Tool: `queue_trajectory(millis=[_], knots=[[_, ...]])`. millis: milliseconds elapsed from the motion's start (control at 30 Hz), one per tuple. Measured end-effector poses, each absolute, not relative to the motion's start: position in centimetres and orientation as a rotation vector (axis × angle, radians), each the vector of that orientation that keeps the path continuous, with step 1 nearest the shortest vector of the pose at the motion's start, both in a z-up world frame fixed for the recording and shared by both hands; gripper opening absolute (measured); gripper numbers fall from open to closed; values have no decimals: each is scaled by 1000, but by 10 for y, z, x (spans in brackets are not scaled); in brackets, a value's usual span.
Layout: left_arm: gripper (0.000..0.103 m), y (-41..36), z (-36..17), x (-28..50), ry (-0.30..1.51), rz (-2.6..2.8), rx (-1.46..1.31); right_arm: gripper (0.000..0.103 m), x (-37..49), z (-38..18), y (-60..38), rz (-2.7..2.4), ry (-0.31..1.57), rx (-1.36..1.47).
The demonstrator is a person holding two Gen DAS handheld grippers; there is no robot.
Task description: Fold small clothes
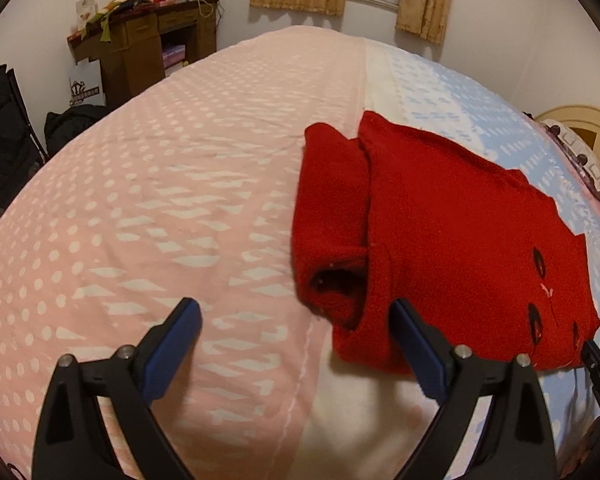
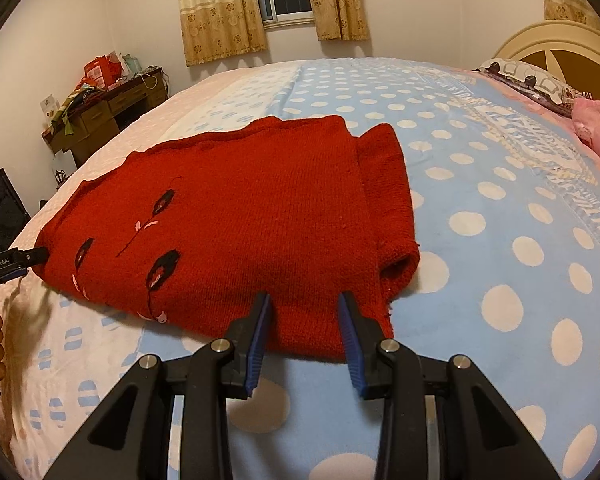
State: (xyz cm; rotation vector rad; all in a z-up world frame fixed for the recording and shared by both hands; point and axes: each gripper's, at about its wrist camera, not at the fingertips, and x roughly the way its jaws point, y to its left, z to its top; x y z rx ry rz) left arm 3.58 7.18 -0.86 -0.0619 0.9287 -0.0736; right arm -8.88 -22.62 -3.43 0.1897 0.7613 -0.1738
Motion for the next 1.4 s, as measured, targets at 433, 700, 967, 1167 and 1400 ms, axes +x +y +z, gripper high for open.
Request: queue_trajectory(millis=[433, 700, 967, 1167, 1400], knots=[[97, 77, -4, 34, 920, -80, -28, 36, -102, -11, -224, -219, 681, 210], [97, 73, -3, 33, 927, -82, -37, 36, -75, 5, -172, -87, 689, 159], [98, 78, -1, 30, 924, -93, -26, 36, -49, -27, -151, -89, 757, 170], [98, 82, 7, 31, 878, -127, -130, 36, -54, -38, -142, -104, 746, 92], [98, 70, -10, 44, 955, -96, -99, 36, -55, -38, -143, -91, 735, 124]])
